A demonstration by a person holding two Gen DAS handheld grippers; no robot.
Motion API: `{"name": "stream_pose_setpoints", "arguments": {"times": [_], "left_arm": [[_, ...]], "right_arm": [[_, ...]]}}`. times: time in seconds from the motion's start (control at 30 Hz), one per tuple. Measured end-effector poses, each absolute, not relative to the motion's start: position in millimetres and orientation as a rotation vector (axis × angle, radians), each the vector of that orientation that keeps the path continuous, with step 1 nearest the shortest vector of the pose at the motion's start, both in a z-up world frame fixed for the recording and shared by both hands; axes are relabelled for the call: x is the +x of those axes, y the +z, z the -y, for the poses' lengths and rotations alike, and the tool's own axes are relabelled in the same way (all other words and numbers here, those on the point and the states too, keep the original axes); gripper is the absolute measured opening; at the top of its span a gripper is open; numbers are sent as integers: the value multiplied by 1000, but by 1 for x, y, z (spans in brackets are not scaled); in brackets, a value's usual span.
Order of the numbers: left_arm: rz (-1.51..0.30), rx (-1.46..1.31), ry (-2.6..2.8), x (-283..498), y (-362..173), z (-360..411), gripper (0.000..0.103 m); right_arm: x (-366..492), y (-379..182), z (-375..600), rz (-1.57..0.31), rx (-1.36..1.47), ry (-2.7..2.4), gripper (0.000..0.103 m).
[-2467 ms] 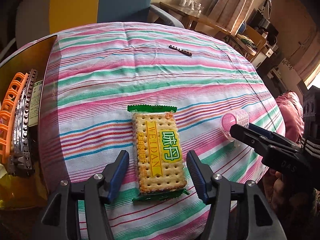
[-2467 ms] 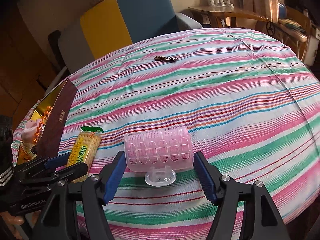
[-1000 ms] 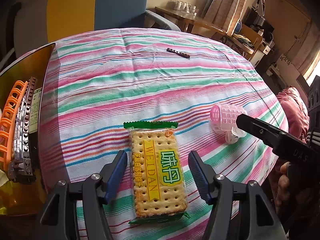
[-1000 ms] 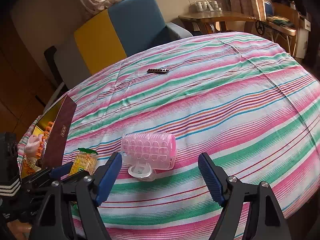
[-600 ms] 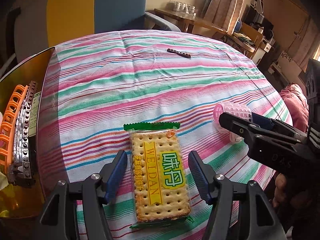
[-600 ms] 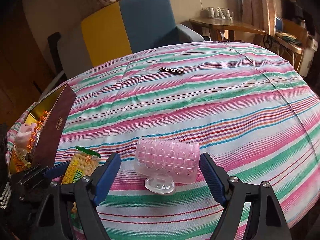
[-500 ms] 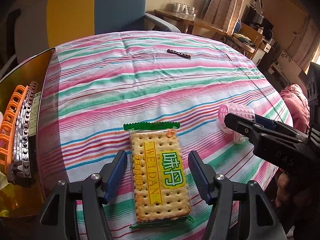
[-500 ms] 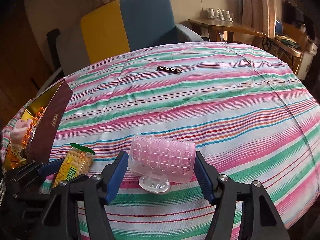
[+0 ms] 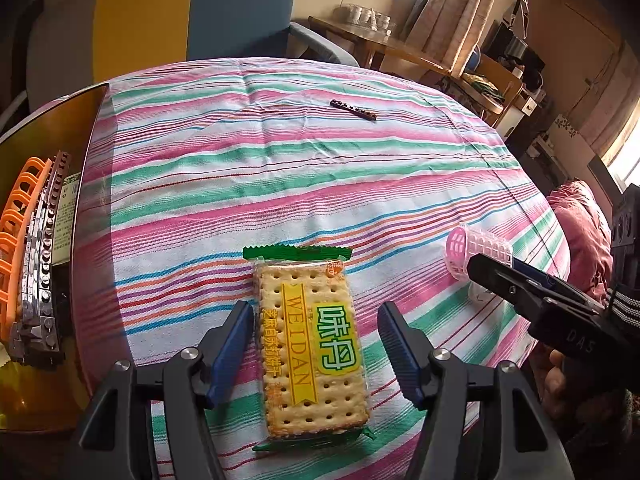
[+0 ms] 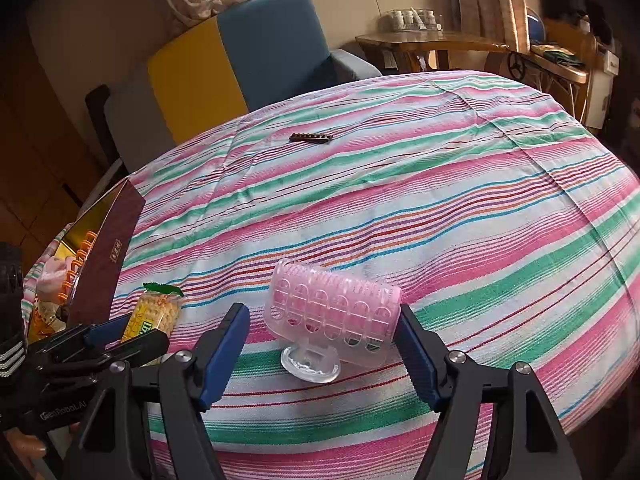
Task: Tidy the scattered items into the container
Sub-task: 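Lift the cracker pack and hair roller off the tablecloth with both grippers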
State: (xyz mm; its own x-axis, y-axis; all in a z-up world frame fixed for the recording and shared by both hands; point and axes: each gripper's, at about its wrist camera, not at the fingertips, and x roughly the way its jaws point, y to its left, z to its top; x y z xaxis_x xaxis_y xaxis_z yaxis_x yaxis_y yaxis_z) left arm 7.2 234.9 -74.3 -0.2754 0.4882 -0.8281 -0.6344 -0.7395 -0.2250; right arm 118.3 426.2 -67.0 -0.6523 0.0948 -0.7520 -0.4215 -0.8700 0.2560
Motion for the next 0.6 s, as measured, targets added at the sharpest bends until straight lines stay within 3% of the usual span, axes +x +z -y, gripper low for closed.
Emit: {"name": "stream_pose_setpoints", "arguments": {"times": [0.6], "left_arm": [[-339, -1213, 2110, 12, -78, -245, 66]], "right_arm": [[111, -72, -424, -585, -1131, 2504, 78]]}}
